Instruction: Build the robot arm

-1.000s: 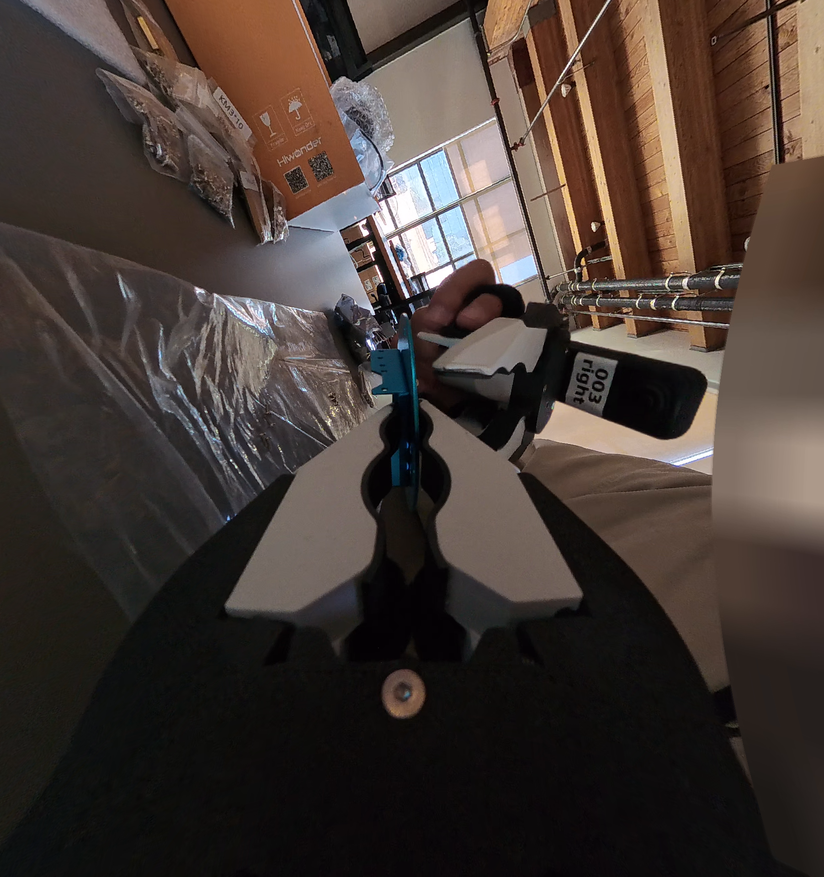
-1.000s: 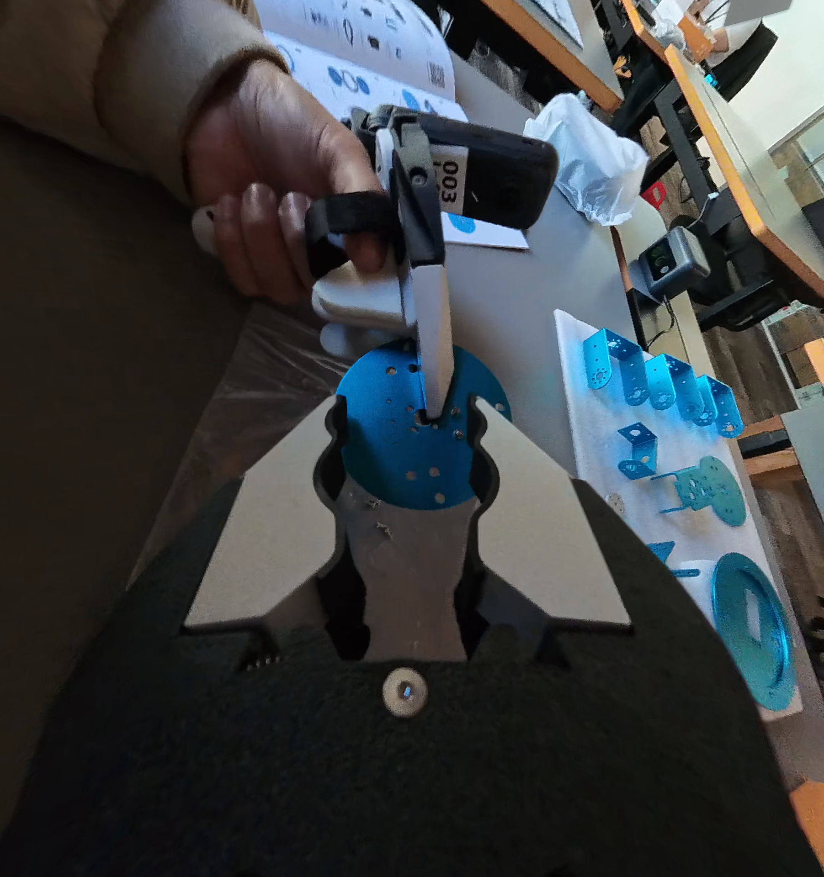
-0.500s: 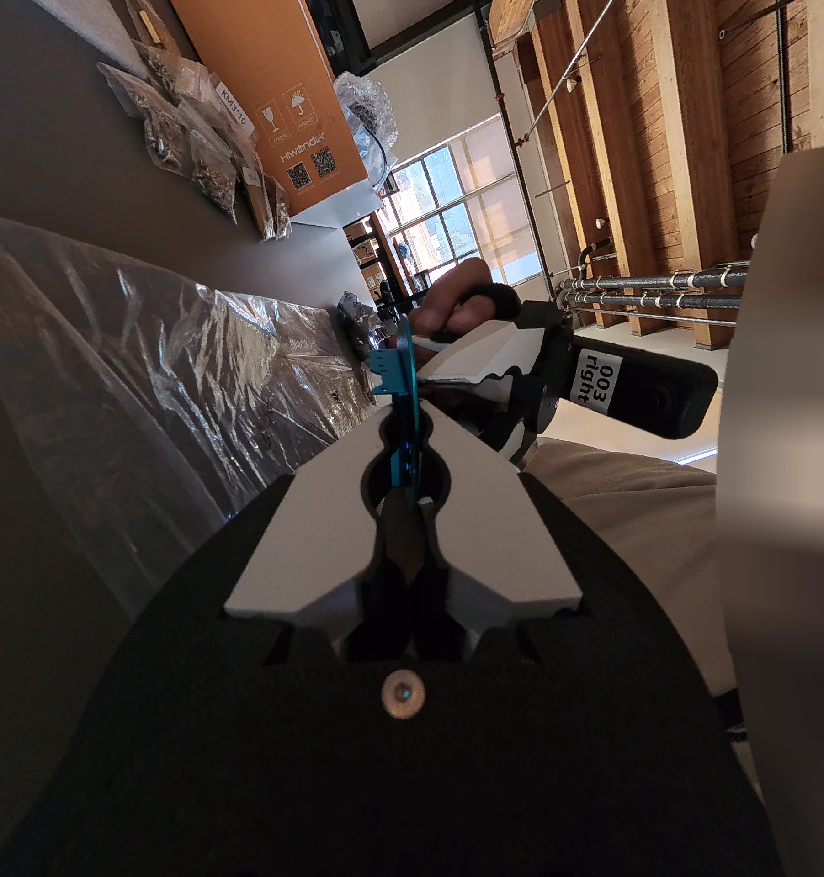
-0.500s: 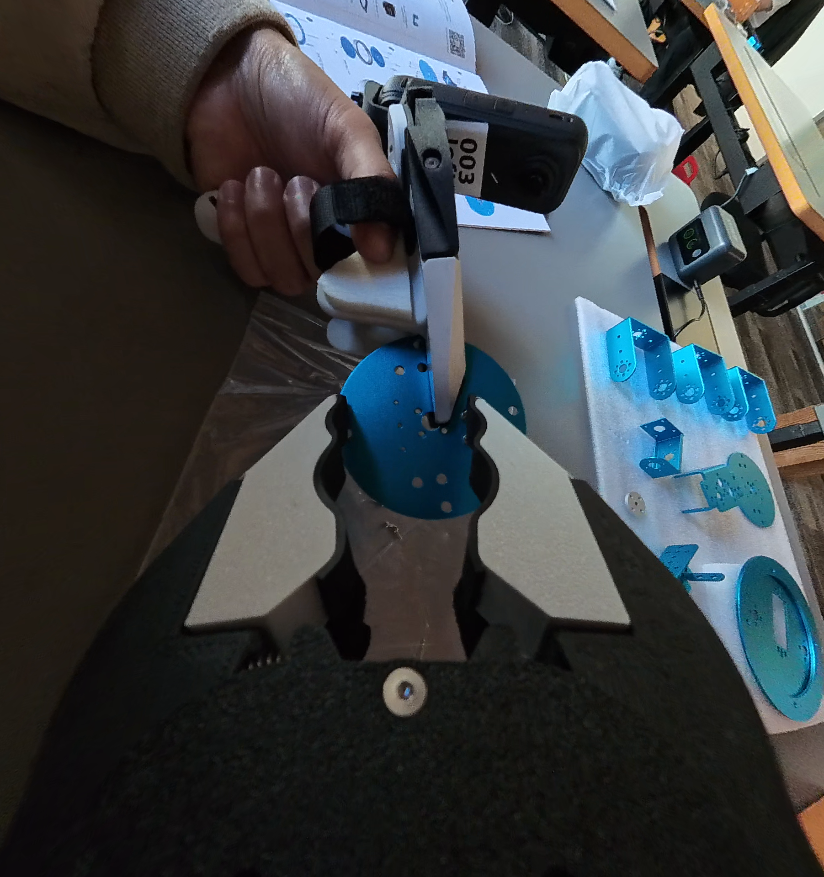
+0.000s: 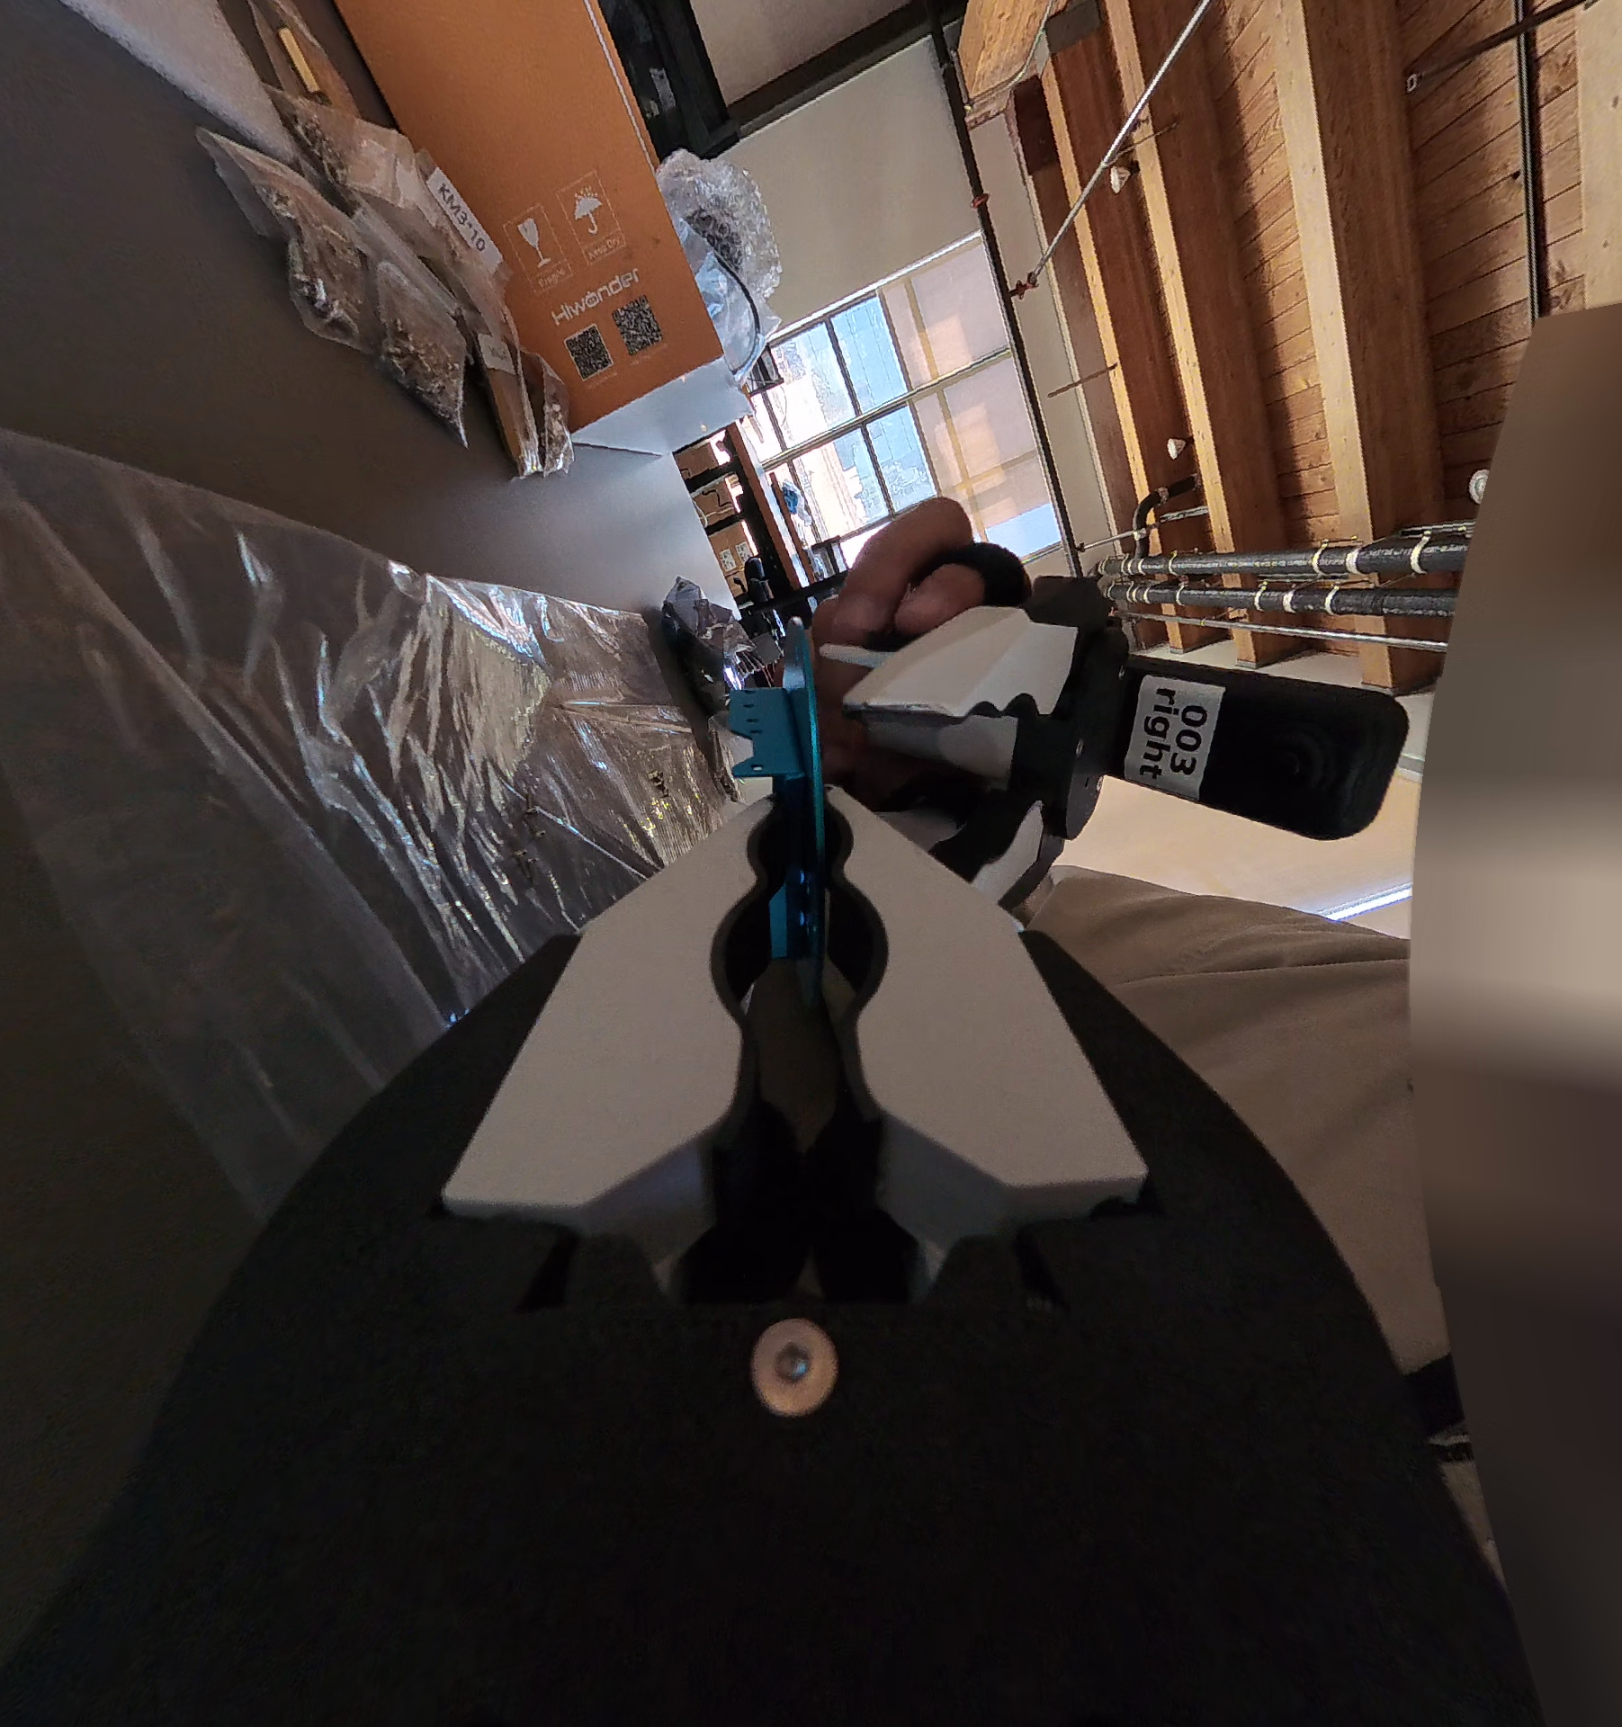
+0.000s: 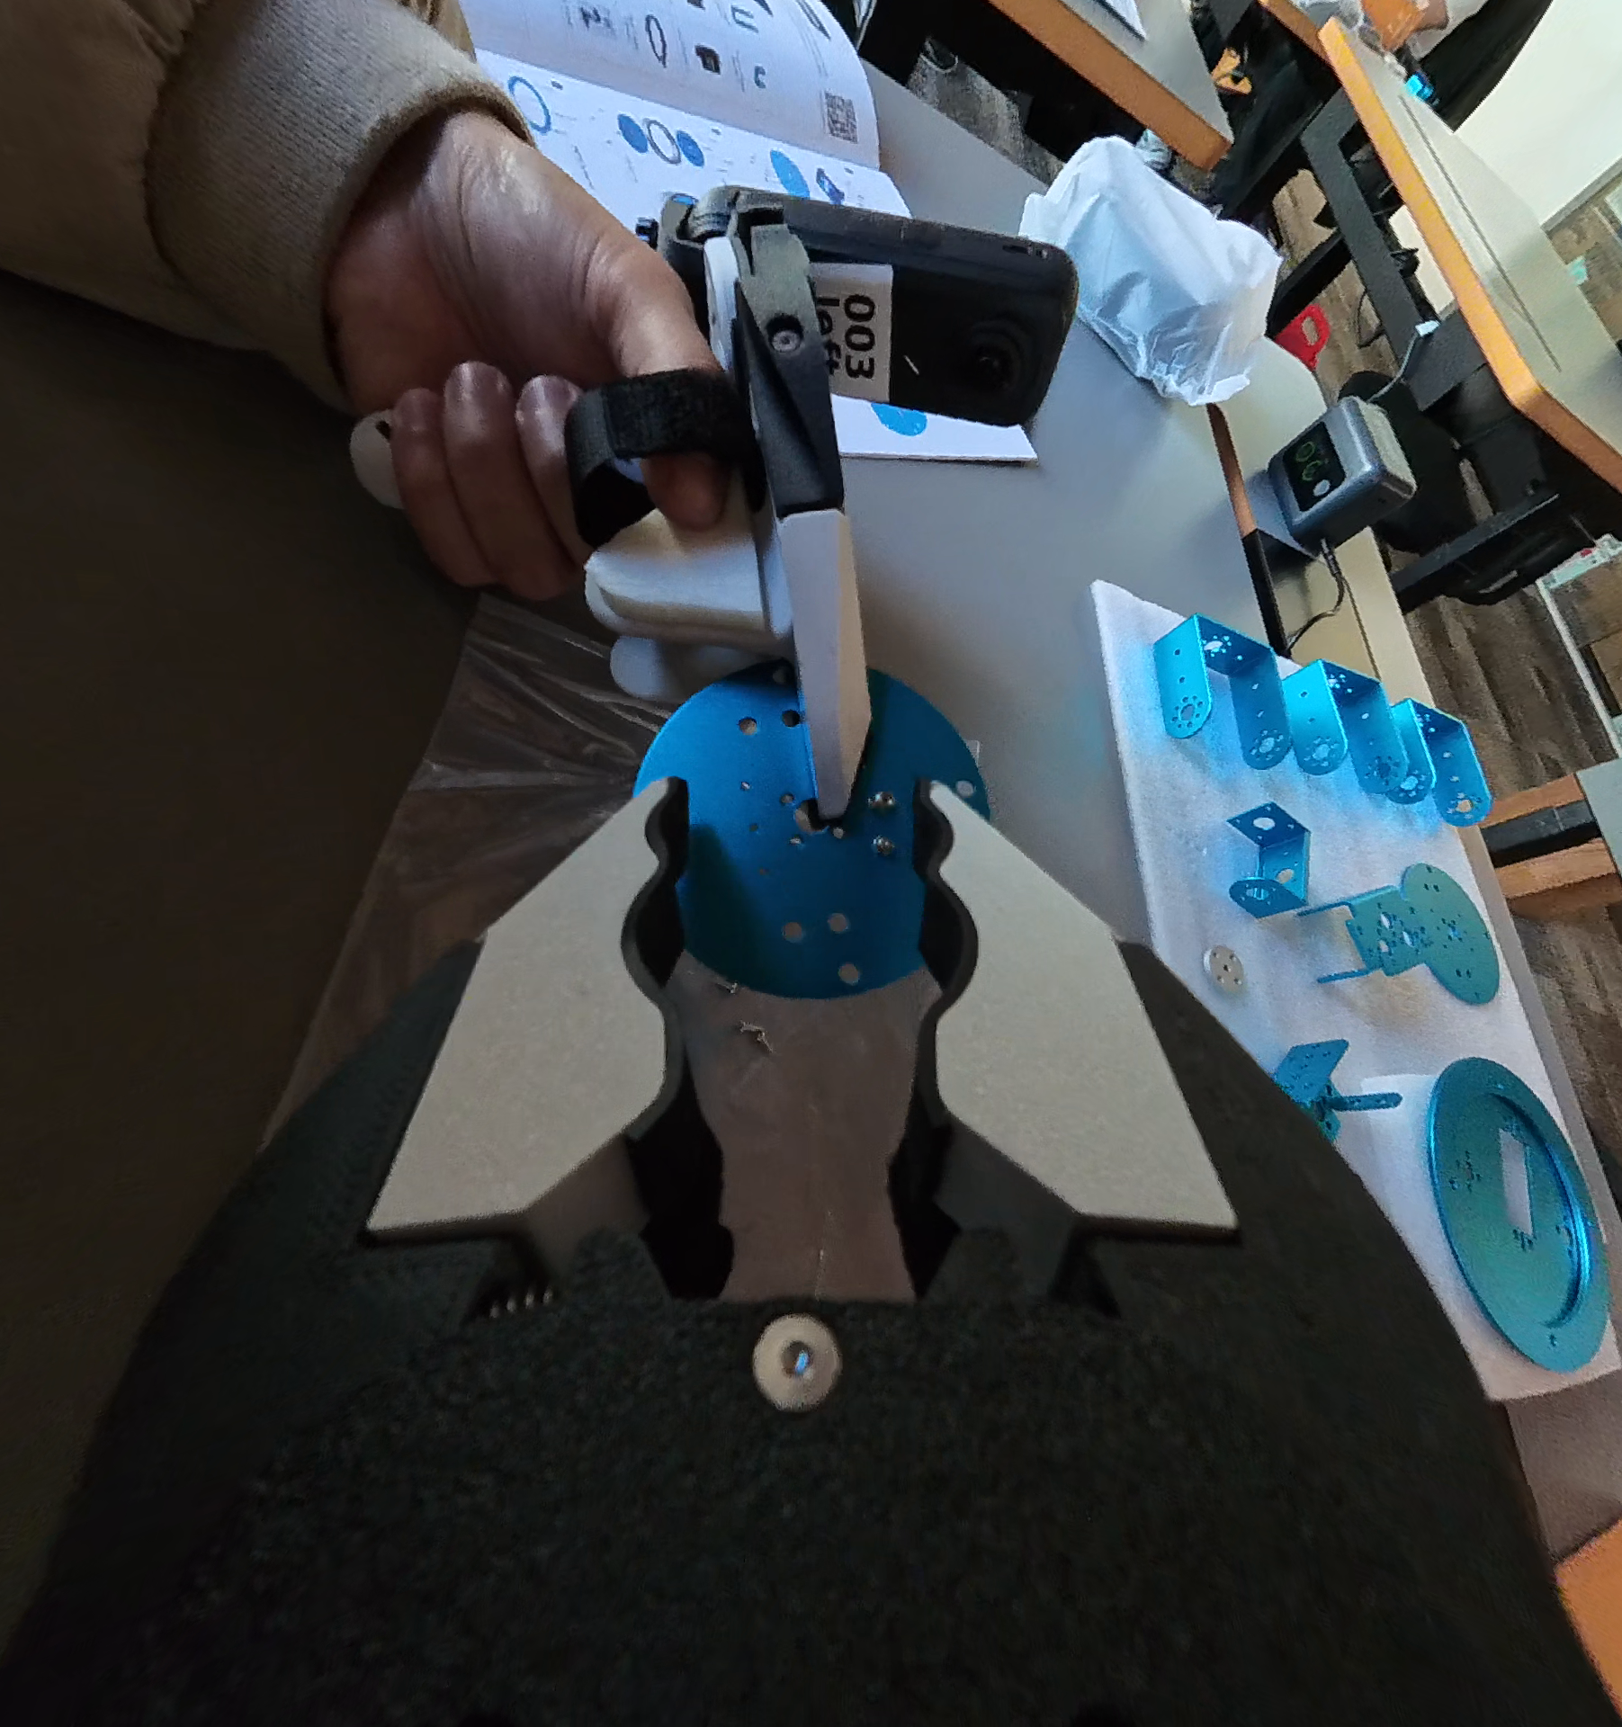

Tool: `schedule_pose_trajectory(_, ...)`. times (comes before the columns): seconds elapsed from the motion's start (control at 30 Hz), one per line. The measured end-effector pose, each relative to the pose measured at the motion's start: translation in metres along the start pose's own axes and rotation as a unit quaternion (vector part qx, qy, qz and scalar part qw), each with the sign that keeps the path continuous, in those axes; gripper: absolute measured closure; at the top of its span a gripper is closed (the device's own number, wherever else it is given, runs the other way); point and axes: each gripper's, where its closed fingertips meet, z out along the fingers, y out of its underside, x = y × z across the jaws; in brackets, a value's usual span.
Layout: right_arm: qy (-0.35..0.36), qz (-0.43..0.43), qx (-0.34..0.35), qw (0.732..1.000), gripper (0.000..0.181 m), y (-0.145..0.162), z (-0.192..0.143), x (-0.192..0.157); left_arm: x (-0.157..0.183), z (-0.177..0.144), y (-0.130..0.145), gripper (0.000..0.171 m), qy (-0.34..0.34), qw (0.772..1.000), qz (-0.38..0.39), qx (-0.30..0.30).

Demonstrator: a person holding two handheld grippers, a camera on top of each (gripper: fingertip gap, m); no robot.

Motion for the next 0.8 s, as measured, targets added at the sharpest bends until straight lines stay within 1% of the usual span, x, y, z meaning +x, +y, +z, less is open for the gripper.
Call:
schedule_pose_trajectory(0.3, -0.011, 0.002, -0.012, 1.000, 0.133, 0.0047, 0.0067, -0.0053, -0.0004, 0.0005, 0.0009, 0.169, -0.004, 1.000, 0.004, -0.002)
schedule_pose_trajectory(0.57, -0.018, 0.013, -0.019, 1.000, 0.138, 0.0082, 0.0031, -0.0047, -0.0007, 0.0001, 0.0001, 0.169, -0.003, 1.000, 0.001, 0.000)
schedule_pose_trajectory(0.7, -0.013, 0.013, -0.018, 1.000, 0.144, 0.0081, 0.0025, -0.0039, -0.0008, -0.0002, -0.0005, 0.169, -0.001, 1.000, -0.003, 0.001)
schedule_pose_trajectory(0.8, -0.004, 0.011, -0.015, 1.000, 0.153, 0.0092, 0.0040, -0.0017, -0.0019, -0.0004, -0.0008, 0.169, -0.002, 1.000, -0.009, 0.002)
